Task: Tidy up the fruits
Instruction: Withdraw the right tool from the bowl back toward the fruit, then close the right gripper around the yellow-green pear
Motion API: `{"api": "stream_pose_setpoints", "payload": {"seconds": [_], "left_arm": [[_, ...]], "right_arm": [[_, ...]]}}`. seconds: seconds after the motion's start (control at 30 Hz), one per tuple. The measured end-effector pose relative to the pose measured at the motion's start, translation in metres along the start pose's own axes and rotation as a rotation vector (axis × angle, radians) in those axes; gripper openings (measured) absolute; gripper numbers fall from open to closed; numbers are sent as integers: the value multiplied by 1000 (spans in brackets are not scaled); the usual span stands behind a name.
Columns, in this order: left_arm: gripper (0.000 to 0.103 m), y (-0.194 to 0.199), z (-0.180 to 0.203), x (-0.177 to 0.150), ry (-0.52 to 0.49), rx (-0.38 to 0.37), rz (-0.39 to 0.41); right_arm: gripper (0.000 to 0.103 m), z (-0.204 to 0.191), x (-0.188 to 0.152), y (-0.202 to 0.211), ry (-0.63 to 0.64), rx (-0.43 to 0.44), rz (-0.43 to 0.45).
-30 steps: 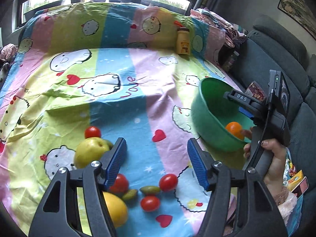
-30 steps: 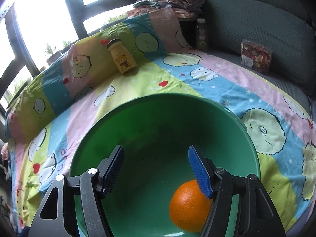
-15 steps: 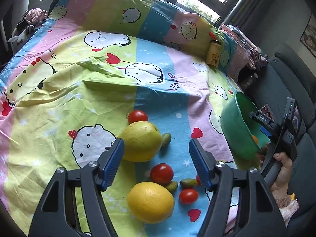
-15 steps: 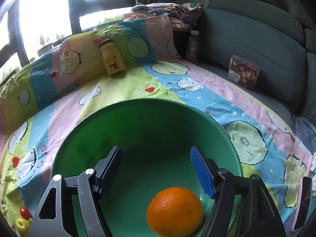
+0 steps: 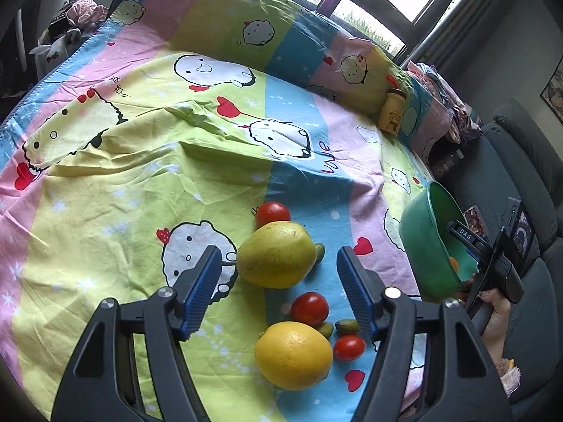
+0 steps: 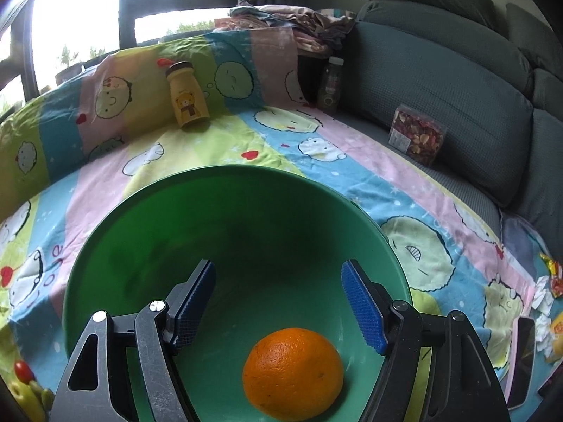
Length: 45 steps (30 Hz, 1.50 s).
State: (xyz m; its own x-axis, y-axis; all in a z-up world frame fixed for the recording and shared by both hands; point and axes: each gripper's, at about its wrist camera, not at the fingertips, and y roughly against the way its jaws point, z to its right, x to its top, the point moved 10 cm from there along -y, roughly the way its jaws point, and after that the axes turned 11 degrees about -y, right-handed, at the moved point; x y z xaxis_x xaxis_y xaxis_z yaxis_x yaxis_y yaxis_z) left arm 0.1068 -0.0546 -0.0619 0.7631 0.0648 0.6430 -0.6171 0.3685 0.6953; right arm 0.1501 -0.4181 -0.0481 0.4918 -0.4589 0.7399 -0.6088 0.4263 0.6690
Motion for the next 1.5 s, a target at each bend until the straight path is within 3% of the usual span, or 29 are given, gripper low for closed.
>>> {"api": "stream_pose_setpoints", "payload": {"seconds": [0.3,0.57,0.67,0.77,0.87,0.97,1.13,1.27,1.5], "left_arm": [[68,3,-5,-1,13,3,-8],[68,3,-10,-1,23,10,-12],[69,2,-13,-1,25,23,-12],[70,-1,-15,-1,30,27,-18],[71,-4,-16,1,35,33,-17],[74,-7,-17,1,34,33,-17],[77,-19,-16,2,40,3,-45],[77,-28,-12,-1,39,-5,-64],[78,-39,-11,-9,31,9,-99]], "right_arm": [[74,11,-23,13,-5,14,-96],[75,-5,-21,32,48,41,-66],[77,-17,-15,53,60,93,-18],[79,-44,-17,76,77,249,-19],[79,-84,-32,94,85,458,-95],[79,-124,-57,109,90,654,-244],[79,-191,-100,130,189,838,-495],[79,-232,-132,126,298,840,-592],[76,-235,-156,107,292,834,-656]]}}
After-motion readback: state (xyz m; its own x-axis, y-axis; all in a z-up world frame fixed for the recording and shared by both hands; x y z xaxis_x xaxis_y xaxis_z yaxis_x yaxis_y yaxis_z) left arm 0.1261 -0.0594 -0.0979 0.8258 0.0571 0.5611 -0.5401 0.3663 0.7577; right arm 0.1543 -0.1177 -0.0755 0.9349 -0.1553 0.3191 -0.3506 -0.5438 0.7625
